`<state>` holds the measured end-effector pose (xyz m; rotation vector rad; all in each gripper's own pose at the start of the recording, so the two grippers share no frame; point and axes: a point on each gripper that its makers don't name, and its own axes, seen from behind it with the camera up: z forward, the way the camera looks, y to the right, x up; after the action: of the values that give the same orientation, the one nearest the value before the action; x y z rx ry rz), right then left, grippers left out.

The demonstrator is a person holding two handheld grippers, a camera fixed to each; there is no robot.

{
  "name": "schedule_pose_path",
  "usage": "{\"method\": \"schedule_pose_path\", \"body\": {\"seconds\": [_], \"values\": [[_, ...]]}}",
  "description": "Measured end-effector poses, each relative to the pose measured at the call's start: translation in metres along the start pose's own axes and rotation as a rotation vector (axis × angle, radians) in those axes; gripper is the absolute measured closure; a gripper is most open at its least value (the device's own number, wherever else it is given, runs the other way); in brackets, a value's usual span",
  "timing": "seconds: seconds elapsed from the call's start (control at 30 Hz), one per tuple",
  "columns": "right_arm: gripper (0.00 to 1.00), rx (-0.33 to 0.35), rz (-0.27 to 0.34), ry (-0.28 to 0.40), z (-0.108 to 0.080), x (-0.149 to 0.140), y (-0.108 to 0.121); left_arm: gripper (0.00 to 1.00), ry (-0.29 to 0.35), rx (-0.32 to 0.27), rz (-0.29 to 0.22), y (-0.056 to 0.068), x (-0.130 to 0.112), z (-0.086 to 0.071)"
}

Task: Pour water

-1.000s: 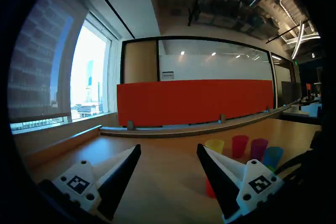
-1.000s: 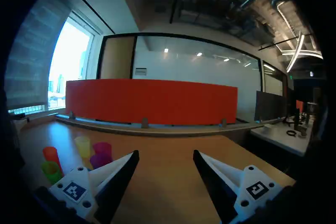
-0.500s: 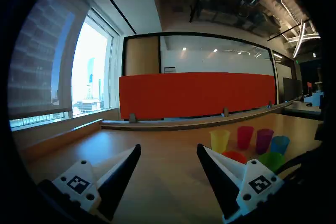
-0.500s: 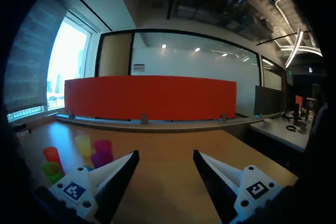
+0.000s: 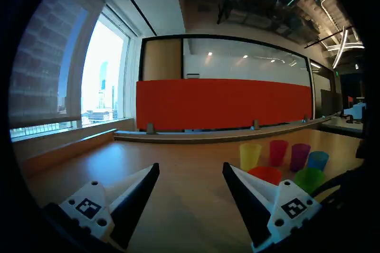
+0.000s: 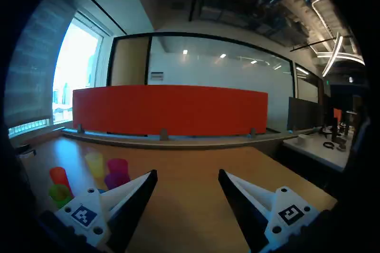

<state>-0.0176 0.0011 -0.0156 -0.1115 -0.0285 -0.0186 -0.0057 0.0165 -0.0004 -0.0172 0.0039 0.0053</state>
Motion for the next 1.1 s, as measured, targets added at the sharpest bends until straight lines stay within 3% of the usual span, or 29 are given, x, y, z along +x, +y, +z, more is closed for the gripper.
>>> {"method": "schedule_pose_path", "body": {"seconds": [1.1], "values": [[0.0,0.002,-0.02,0.024,-0.0019,0.0041,0.0034,0.01,-0.001,0.002,-0.005,-0.0028,0.0,-0.0014]]}}
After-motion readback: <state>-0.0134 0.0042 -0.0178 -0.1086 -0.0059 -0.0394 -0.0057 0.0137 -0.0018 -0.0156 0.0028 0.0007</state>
